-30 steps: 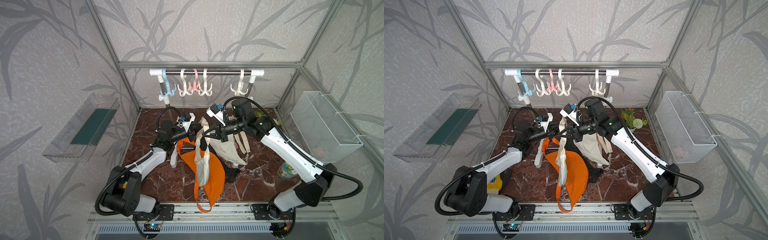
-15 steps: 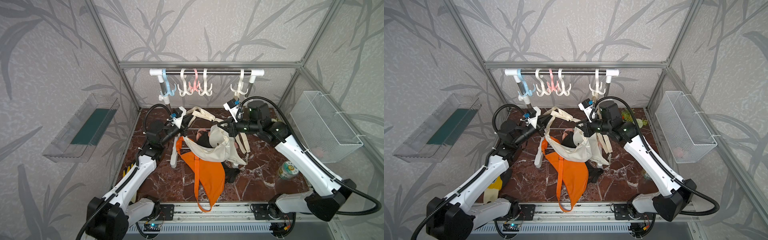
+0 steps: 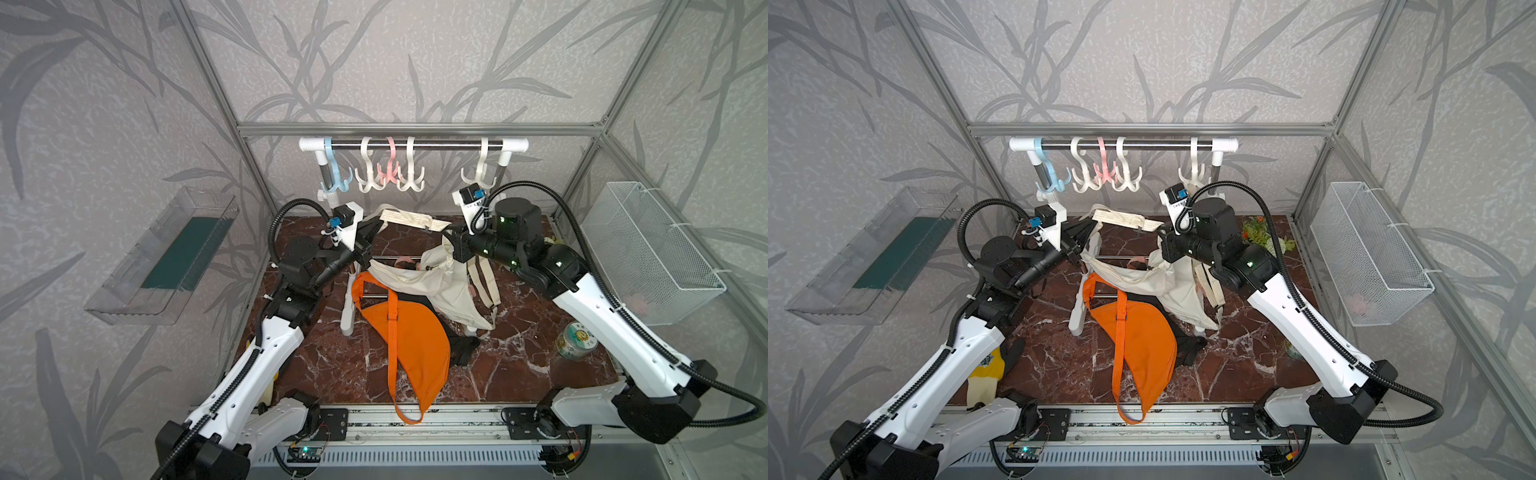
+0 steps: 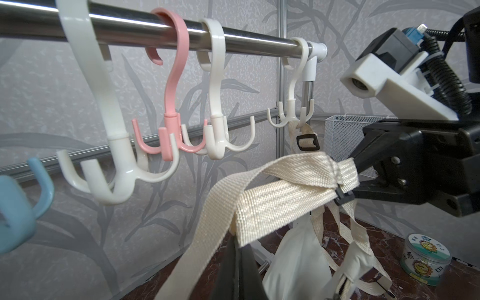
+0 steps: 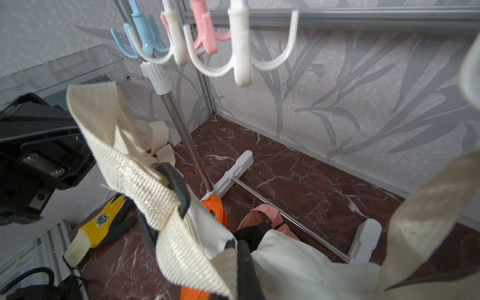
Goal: Hang the bag on a hook
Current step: Hang the bag on the hook.
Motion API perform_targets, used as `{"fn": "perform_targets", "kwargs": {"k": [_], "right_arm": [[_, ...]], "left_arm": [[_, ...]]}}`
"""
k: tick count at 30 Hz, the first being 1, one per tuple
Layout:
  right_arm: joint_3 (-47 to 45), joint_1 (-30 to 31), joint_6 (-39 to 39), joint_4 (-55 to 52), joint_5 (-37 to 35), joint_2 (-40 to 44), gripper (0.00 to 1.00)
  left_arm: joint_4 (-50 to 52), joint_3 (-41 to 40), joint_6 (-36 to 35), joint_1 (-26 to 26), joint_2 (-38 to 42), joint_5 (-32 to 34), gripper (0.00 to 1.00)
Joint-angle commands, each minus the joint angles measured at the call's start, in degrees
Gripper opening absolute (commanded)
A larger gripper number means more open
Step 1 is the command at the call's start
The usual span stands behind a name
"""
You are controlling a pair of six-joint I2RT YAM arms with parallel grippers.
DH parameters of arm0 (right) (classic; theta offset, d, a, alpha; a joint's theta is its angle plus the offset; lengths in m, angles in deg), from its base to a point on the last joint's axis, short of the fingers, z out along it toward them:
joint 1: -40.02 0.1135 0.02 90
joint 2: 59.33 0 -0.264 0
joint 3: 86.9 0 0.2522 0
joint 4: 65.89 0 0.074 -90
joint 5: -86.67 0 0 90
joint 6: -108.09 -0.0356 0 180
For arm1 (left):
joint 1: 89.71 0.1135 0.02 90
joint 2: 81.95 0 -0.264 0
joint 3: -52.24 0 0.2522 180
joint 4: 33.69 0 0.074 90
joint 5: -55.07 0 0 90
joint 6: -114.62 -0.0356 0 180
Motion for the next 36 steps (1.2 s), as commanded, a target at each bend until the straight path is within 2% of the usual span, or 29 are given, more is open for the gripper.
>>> {"fn": "perform_targets", "kwargs": {"k": [1, 5, 7, 16, 21, 36], "right_arm": [[3.56, -0.3, 0.8, 2.78, -7.77, -0.05, 0.0], [5.87, 0.59, 1.93, 5.49, -11.42, -2.1, 0.0], [7.48, 1.66, 3.26, 6.33, -13.85, -3.65, 0.0], [12.53, 2.67, 5.75, 9.75, -19.16, -8.81, 0.0], [14.72, 2.76, 7.67, 11.06, -21.19, -10.69, 0.0], [23.15, 2.76, 10.65, 11.37, -25.58, -17.89, 0.0]], "left_arm": [[-1.24, 2.41, 1.62, -1.09, 1.58, 3.81, 0.0], [-1.47, 4.4, 4.0, -3.78, 0.12, 7.01, 0.0], [-2.6, 5.18, 4.34, -5.74, -0.56, 10.63, 0.0], [-0.47, 10.57, 1.61, -12.92, -4.48, 24.35, 0.0], [-0.6, 12.13, 0.33, -14.84, -5.96, 26.17, 0.0], [6.0, 18.41, 2.53, -15.35, -9.99, 30.25, 0.0]]}}
